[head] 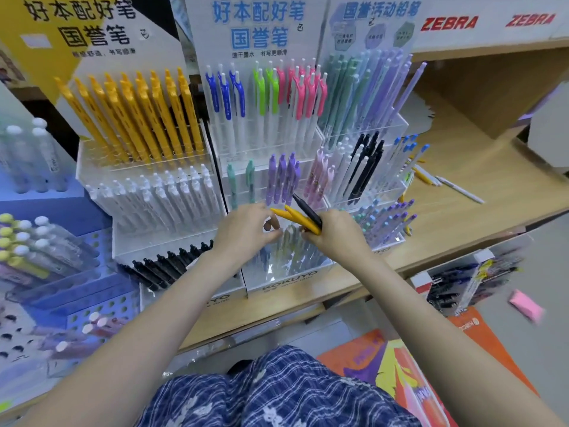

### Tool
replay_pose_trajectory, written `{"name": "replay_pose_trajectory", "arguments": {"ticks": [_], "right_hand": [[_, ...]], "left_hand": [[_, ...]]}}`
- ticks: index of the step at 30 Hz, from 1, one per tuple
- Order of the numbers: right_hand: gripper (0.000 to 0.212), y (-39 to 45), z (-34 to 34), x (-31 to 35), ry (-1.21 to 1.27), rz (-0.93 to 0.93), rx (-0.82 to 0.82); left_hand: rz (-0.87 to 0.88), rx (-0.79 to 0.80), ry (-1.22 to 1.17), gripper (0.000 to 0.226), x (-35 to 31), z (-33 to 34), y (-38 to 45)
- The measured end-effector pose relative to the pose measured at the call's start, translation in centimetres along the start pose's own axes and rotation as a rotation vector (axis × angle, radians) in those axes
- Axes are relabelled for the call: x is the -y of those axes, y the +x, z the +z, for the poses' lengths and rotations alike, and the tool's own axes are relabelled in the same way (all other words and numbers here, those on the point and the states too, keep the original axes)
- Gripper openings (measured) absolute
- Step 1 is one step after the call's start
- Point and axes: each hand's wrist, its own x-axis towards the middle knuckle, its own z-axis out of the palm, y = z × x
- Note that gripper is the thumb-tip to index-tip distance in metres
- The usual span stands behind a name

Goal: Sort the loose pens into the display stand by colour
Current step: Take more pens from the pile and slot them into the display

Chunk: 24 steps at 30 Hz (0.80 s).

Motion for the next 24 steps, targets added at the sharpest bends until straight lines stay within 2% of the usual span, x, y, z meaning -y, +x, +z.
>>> {"name": "replay_pose_trajectory", "arguments": {"ticks": [4,10,15,19,21,23,24], "right_hand": [[0.02,0.2,-0.6,-0.1,0.11,0.024,0.025],[0.007,-1.0,-2.6,-0.8,0.432,0.078,-0.107],[0.008,-1.5,-3.6,-0.9,0.653,0.134,-0.024],[0.021,-2.3,-4.3,-0.8,1.012,0.178,0.123],[0.02,-2.6,-4.7,-0.7,1.087,0.177,0.195],[0.017,-2.6,-4.9,-0.5,1.045,0.15,0.278],[0.016,-2.6,-4.9,-0.2,1.009,0.128,0.318]], "left_hand": [[-0.008,-0.052,-0.03,0.029,-0.5,0.4,0.2],[0.054,-0.065,0.054,0.023,-1.9,0.3,1.0],[0.086,-0.06,0.119,0.021,-1.7,0.2,1.1],[0.062,-0.002,0.148,0.025,-1.8,-0.2,1.1],[0.024,-0.055,-0.044,0.027,-1.7,-1.2,0.8],[-0.033,-0.14,-0.452,0.024,-2.3,-2.9,0.4],[-0.065,-0.131,-0.67,0.022,-2.7,-3.8,0.2]]}}
